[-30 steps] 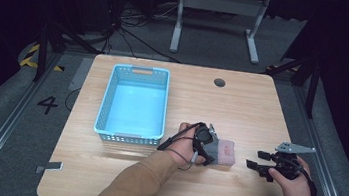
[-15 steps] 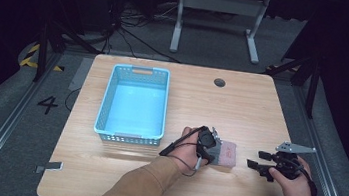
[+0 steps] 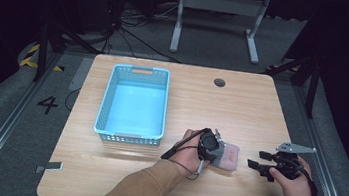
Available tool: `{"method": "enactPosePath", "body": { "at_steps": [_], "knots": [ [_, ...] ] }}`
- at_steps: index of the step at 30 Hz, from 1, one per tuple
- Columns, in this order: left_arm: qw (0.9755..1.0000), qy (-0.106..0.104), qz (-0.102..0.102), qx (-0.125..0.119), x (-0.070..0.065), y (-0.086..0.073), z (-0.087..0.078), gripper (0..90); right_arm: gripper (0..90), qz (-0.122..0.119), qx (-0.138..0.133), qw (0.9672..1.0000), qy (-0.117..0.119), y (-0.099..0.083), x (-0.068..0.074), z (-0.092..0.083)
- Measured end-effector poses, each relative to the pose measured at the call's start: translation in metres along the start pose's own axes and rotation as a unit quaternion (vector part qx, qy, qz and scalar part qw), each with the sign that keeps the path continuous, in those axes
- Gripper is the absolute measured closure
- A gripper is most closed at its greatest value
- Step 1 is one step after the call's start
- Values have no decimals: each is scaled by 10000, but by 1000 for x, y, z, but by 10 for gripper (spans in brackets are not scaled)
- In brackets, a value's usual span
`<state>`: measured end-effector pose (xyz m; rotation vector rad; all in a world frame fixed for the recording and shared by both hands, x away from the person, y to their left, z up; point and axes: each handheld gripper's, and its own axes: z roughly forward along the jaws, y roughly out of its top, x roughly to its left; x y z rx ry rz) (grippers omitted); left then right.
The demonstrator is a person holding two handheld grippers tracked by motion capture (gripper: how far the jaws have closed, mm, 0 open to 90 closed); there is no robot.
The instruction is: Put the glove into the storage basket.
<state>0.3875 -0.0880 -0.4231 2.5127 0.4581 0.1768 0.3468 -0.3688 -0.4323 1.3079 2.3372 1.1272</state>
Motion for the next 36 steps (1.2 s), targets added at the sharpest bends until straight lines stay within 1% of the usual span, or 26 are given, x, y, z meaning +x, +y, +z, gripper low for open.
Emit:
{"method": "enactPosePath", "body": {
  "at_steps": [1,2,3,5,7,9,10,11,12,14,15,16,18,20,22,23,26,30,31,32,33,34,36],
  "knots": [
    [10000,10,-15,-32,-1,1,-6,652,322,12,-1,10000,-19,0,0,1],
    [10000,10,-15,-32,-1,1,-6,652,322,9,4,10000,-7,0,-1,1],
    [10000,3,10,-56,0,1,-9,652,322,9,4,10000,-7,0,-1,1],
    [9999,18,-11,-122,1,2,-18,652,322,-4,3,10000,-5,1,-1,1],
    [9998,-12,15,-205,3,2,-25,652,322,-37,15,10000,6,2,-1,3],
    [9997,2,37,-262,3,3,-37,651,322,-73,47,10000,12,4,0,5],
    [9997,2,37,-262,3,3,-37,651,322,-77,47,10000,13,5,0,6],
    [9996,1,38,-274,4,3,-43,651,322,-106,60,9999,14,5,0,7],
    [9996,1,38,-274,4,3,-43,651,322,-106,60,9999,14,5,0,7],
    [9995,20,16,-301,7,2,-51,651,322,-129,59,9999,21,8,0,9],
    [9995,20,16,-301,7,2,-51,651,322,-129,59,9999,21,8,0,9],
    [9995,32,-22,-305,8,2,-56,650,322,-154,81,9998,37,9,1,10],
    [9995,30,-26,-321,10,1,-59,650,322,-171,84,9998,52,10,1,11],
    [9994,34,-68,-347,12,0,-65,650,325,-197,112,9997,55,12,1,13],
    [9992,62,-102,-384,14,-2,-70,651,336,-216,199,9995,74,14,1,14],
    [9991,79,-138,-403,16,-3,-74,650,331,-266,294,9991,129,16,2,16],
    [9989,136,-183,-420,21,-7,-82,650,322,-334,351,9988,121,17,2,19],
    [9981,154,-339,-491,28,-14,-92,651,320,-447,328,9984,128,20,2,23],
    [9977,161,-381,-529,31,-17,-96,651,334,-578,337,9977,124,22,2,25],
    [9977,161,-381,-529,31,-17,-96,651,334,-578,337,9977,124,22,2,25],
    [9975,194,-406,-550,33,-19,-100,652,356,-724,375,9966,148,22,1,27],
    [9972,221,-408,-581,35,-21,-102,652,356,-724,375,9966,148,22,1,27],
    [9967,245,-460,-618,40,-25,-109,652,365,-830,432,9955,156,23,0,29]
  ]
}}
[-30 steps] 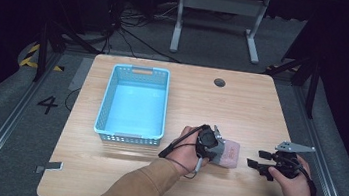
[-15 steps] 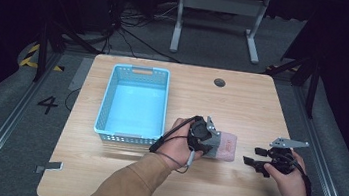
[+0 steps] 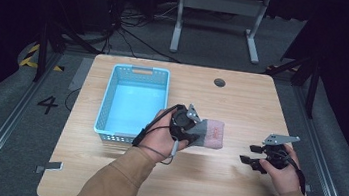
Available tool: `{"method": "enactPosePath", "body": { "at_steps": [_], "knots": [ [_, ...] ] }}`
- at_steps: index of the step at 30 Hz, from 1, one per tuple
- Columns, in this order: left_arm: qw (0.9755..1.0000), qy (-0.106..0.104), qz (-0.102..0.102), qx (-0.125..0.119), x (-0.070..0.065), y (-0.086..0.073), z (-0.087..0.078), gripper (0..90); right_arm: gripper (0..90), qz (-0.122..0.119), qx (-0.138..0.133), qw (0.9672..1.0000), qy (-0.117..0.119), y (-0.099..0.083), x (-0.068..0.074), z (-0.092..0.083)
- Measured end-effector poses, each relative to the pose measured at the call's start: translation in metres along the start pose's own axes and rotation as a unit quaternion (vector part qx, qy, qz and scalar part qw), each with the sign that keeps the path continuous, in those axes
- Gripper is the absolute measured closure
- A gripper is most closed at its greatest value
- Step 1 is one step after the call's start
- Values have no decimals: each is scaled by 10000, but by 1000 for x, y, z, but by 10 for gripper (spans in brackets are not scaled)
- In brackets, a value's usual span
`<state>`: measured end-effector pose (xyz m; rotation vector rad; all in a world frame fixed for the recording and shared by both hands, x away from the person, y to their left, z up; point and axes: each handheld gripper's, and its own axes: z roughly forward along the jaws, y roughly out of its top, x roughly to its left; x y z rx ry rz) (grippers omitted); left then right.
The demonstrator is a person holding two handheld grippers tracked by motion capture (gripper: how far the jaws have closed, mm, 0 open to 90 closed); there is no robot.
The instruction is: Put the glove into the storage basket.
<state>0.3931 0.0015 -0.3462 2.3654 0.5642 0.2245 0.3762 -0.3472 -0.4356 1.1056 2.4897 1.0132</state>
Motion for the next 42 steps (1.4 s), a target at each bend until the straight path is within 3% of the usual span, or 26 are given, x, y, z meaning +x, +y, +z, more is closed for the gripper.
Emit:
{"method": "enactPosePath", "body": {
  "at_steps": [15,28,34,42],
  "knots": [
    [9983,466,-345,-85,36,-28,-45,652,360,-279,72,9996,-18,9,2,13],
    [9955,783,-513,-134,68,-56,-71,651,344,-243,62,9997,-46,4,4,10],
    [9941,885,-613,-103,82,-68,-77,651,340,-220,74,9997,-45,1,4,9],
    [9921,975,-788,61,103,-89,-73,650,338,-249,52,9996,-86,-2,7,5]
  ]
}}
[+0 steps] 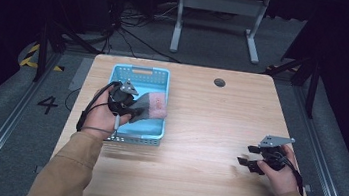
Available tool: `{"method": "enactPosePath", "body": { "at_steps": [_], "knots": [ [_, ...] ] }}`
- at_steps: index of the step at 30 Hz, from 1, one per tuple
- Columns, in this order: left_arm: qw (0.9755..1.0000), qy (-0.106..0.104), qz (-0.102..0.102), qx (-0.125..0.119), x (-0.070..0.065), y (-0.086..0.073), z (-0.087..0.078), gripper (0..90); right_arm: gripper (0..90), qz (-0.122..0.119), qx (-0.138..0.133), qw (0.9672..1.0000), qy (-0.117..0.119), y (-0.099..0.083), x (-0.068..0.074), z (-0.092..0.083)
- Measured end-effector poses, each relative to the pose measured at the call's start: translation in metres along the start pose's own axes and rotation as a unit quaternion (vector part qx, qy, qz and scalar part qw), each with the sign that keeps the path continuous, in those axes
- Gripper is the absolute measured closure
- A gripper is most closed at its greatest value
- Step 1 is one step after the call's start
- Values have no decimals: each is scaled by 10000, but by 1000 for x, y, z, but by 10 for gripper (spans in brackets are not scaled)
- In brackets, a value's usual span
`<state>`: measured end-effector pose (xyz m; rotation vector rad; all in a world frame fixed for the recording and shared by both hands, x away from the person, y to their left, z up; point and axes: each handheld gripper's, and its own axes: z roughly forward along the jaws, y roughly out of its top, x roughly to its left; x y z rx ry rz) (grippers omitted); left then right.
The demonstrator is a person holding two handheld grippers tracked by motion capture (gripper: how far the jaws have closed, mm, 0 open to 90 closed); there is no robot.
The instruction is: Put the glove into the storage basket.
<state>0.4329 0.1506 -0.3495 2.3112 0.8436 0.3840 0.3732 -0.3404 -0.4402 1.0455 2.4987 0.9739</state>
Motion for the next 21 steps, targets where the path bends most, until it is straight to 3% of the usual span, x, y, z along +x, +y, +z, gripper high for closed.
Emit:
{"method": "enactPosePath", "body": {
  "at_steps": [10,21],
  "knots": [
    [9998,-35,18,178,21,-6,20,649,329,117,-13,9999,-98,-12,0,-9],
    [9980,-197,33,605,34,-13,53,647,319,184,27,9997,-153,-21,2,-14]
  ]
}}
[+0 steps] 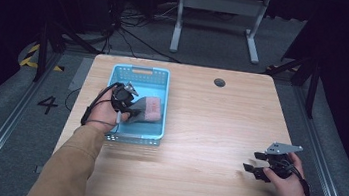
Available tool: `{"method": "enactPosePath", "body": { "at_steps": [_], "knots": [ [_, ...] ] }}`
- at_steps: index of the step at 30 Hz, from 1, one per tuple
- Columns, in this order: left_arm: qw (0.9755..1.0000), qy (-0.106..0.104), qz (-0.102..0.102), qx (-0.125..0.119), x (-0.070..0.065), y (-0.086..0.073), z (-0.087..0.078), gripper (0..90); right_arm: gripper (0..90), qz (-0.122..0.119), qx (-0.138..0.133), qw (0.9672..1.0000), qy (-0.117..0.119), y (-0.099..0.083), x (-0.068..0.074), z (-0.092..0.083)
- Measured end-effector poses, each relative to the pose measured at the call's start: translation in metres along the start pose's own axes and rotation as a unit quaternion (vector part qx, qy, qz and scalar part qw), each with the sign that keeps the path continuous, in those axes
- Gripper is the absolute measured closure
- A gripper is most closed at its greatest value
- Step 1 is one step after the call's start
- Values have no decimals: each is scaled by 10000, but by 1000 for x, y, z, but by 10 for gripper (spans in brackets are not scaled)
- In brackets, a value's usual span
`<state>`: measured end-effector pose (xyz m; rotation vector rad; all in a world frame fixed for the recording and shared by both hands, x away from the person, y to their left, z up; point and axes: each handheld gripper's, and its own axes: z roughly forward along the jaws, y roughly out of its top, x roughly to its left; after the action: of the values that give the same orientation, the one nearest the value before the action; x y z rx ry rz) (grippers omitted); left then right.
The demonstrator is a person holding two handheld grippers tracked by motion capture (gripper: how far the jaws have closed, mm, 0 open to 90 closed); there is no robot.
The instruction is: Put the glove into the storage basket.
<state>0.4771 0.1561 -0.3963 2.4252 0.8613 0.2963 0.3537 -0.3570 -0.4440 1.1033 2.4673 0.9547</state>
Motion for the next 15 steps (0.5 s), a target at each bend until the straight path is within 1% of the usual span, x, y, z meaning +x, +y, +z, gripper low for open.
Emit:
{"method": "enactPosePath", "body": {
  "at_steps": [3,4,5,6,8,10,12,14,15],
  "knots": [
    [10000,-13,-7,50,4,-1,6,645,318,30,13,10000,-17,-2,0,-2],
    [9999,-27,3,99,5,0,7,645,318,24,16,10000,-22,-3,-1,-3],
    [9999,11,-1,142,5,1,10,644,316,55,23,10000,-38,-5,-1,-3],
    [9999,-44,6,147,6,2,10,643,315,75,43,10000,-43,-6,-1,-4],
    [9999,-72,-17,115,7,4,14,642,312,74,42,10000,-51,-7,-1,-3],
    [9999,-68,-17,158,7,5,15,640,311,69,44,10000,-55,-7,-1,-3],
    [9997,-53,56,225,6,7,20,639,311,61,48,10000,-48,-7,1,-4],
    [9996,-46,82,265,6,8,24,639,309,56,48,10000,-47,-7,1,-4],
    [9995,-44,45,295,6,9,26,637,309,54,50,10000,-44,-7,1,-4]
  ]
}}
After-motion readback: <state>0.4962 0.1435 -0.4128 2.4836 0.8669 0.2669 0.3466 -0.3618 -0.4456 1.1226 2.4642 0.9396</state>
